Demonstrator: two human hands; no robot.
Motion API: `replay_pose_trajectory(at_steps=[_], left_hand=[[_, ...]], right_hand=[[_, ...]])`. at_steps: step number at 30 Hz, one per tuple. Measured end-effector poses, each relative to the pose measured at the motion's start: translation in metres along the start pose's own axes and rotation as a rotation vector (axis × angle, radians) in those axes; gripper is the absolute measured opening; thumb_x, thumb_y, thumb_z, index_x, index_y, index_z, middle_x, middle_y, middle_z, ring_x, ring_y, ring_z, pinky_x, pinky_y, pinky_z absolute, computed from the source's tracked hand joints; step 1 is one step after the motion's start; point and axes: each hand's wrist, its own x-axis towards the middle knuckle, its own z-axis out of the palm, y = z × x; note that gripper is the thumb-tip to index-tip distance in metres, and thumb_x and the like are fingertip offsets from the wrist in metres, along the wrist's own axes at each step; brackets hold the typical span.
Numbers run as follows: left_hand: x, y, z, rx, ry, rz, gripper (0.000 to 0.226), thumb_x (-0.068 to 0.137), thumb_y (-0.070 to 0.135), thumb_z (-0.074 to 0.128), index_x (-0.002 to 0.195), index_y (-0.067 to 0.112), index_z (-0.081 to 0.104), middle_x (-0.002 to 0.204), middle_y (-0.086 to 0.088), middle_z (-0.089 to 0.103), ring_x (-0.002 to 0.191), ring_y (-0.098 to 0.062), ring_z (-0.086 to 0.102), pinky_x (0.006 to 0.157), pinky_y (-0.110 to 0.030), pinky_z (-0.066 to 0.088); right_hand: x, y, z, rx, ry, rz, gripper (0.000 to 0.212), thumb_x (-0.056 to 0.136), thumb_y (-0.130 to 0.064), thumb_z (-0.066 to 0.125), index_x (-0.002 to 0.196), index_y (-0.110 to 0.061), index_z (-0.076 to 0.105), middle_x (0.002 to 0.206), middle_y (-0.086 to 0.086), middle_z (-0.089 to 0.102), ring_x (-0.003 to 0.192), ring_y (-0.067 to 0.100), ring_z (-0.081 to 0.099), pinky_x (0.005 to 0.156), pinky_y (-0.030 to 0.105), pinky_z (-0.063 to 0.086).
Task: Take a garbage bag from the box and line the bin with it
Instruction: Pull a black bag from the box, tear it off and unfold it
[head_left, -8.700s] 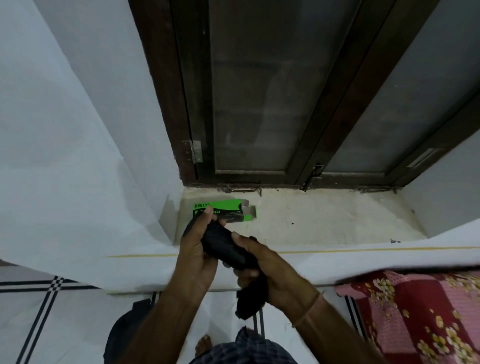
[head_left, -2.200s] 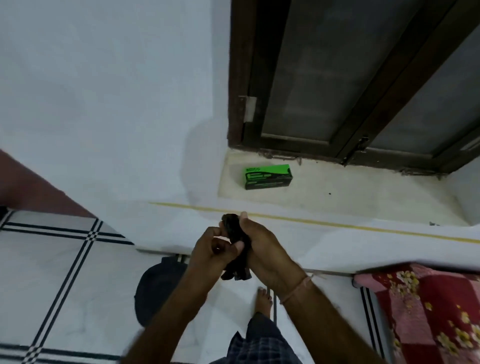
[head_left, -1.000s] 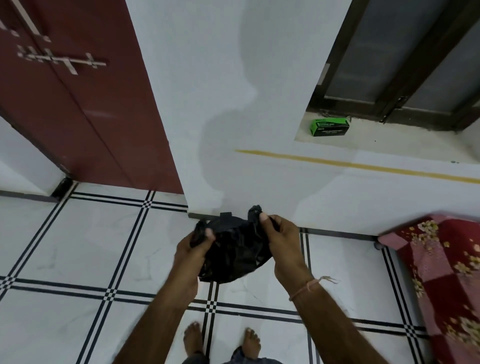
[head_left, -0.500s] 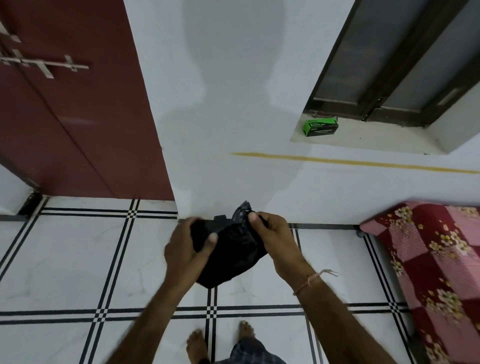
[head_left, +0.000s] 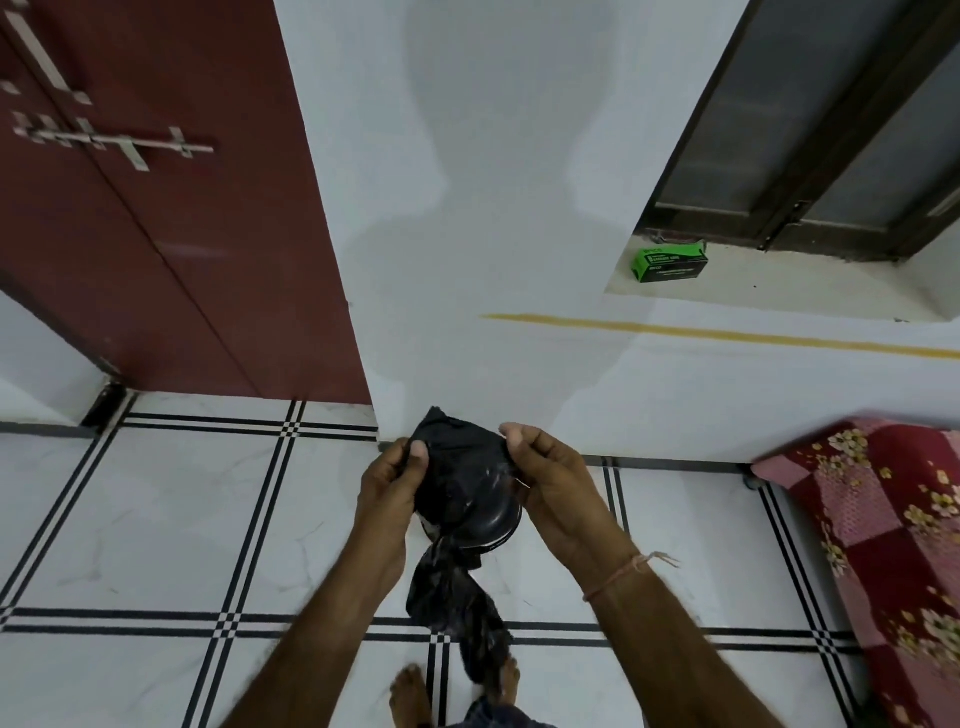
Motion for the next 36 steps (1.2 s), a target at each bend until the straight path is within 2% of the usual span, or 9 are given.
replay_pose_trajectory(at_steps=[4, 8, 11, 15, 21, 25, 29, 32, 36], left_hand=[[0.0, 0.002, 0.007, -0.042, 0.044, 0.005, 0.028, 0.103, 0.024, 0.057, 0.12, 0.006, 0.07, 0.116, -0.016, 0.076, 0.11, -0.032, 0.072, 0.084, -0.037, 0.06], [-0.006, 0.01, 0.012, -0.027, 0.089, 0.014, 0.024, 0.094, 0.019, 0.072, 0.109, 0.001, 0.071, 0.107, -0.022, 0.076, 0.1, -0.035, 0.074, 0.085, -0.047, 0.063], [-0.007, 0.013, 0.017, 0.067, 0.151, 0.064, 0.028, 0.086, 0.02, 0.08, 0.102, -0.001, 0.068, 0.102, -0.025, 0.074, 0.094, -0.034, 0.074, 0.088, -0.057, 0.059], [-0.009, 0.016, 0.029, 0.095, 0.097, 0.046, 0.022, 0.089, 0.021, 0.078, 0.107, 0.01, 0.072, 0.1, -0.008, 0.08, 0.097, -0.026, 0.077, 0.079, -0.041, 0.064], [-0.009, 0.02, 0.03, 0.03, 0.033, 0.01, 0.031, 0.1, 0.031, 0.061, 0.109, 0.005, 0.073, 0.103, -0.016, 0.079, 0.1, -0.033, 0.076, 0.085, -0.047, 0.061], [-0.007, 0.02, 0.038, -0.029, 0.078, 0.011, 0.032, 0.093, 0.025, 0.072, 0.106, -0.004, 0.069, 0.103, -0.022, 0.077, 0.097, -0.035, 0.075, 0.083, -0.044, 0.062], [-0.007, 0.023, 0.048, -0.163, 0.017, -0.096, 0.034, 0.091, 0.027, 0.069, 0.113, 0.001, 0.071, 0.107, -0.019, 0.077, 0.099, -0.03, 0.075, 0.074, -0.035, 0.06], [-0.005, 0.022, 0.053, -0.316, -0.008, -0.189, 0.034, 0.093, 0.029, 0.063, 0.114, 0.003, 0.07, 0.109, -0.019, 0.077, 0.101, -0.031, 0.075, 0.076, -0.04, 0.061], [-0.007, 0.022, 0.056, -0.304, -0.013, -0.156, 0.027, 0.097, 0.027, 0.06, 0.105, 0.004, 0.07, 0.099, -0.012, 0.079, 0.088, -0.021, 0.078, 0.068, -0.033, 0.062]], right_hand=[[-0.002, 0.005, 0.0, 0.054, -0.086, 0.068, 0.049, 0.1, -0.025, 0.062, 0.127, 0.016, 0.056, 0.112, 0.023, 0.064, 0.094, 0.029, 0.064, 0.077, 0.03, 0.057], [-0.003, 0.001, 0.001, 0.0, -0.024, 0.014, 0.029, 0.095, -0.023, 0.065, 0.108, 0.003, 0.067, 0.092, 0.013, 0.071, 0.073, 0.018, 0.067, 0.063, 0.024, 0.057], [-0.009, -0.005, 0.002, -0.143, 0.076, -0.104, 0.029, 0.099, -0.037, 0.06, 0.106, -0.008, 0.065, 0.091, -0.001, 0.076, 0.077, 0.01, 0.07, 0.064, 0.021, 0.056], [-0.005, -0.01, 0.01, -0.172, -0.019, -0.098, 0.031, 0.098, -0.023, 0.067, 0.117, 0.001, 0.068, 0.111, 0.018, 0.077, 0.106, 0.031, 0.075, 0.085, 0.037, 0.061], [0.01, -0.007, 0.005, -0.201, 0.13, -0.071, 0.031, 0.092, -0.017, 0.074, 0.116, -0.004, 0.061, 0.106, 0.024, 0.075, 0.095, 0.034, 0.074, 0.071, 0.034, 0.061], [-0.003, 0.002, 0.009, -0.57, 0.294, -0.474, 0.032, 0.093, -0.052, 0.064, 0.113, -0.029, 0.058, 0.116, 0.0, 0.063, 0.101, 0.02, 0.065, 0.081, 0.036, 0.059], [-0.015, -0.008, 0.02, -0.424, -0.046, -0.307, 0.03, 0.092, -0.041, 0.072, 0.098, -0.012, 0.073, 0.095, 0.015, 0.074, 0.096, 0.034, 0.071, 0.089, 0.044, 0.06], [-0.009, -0.012, 0.022, -0.355, -0.009, -0.269, 0.026, 0.089, -0.026, 0.078, 0.093, -0.001, 0.073, 0.093, 0.031, 0.07, 0.096, 0.052, 0.067, 0.088, 0.058, 0.056], [-0.009, -0.018, 0.019, -0.247, 0.065, -0.253, 0.029, 0.098, -0.018, 0.067, 0.087, 0.008, 0.071, 0.091, 0.038, 0.069, 0.08, 0.033, 0.07, 0.077, 0.041, 0.059]])
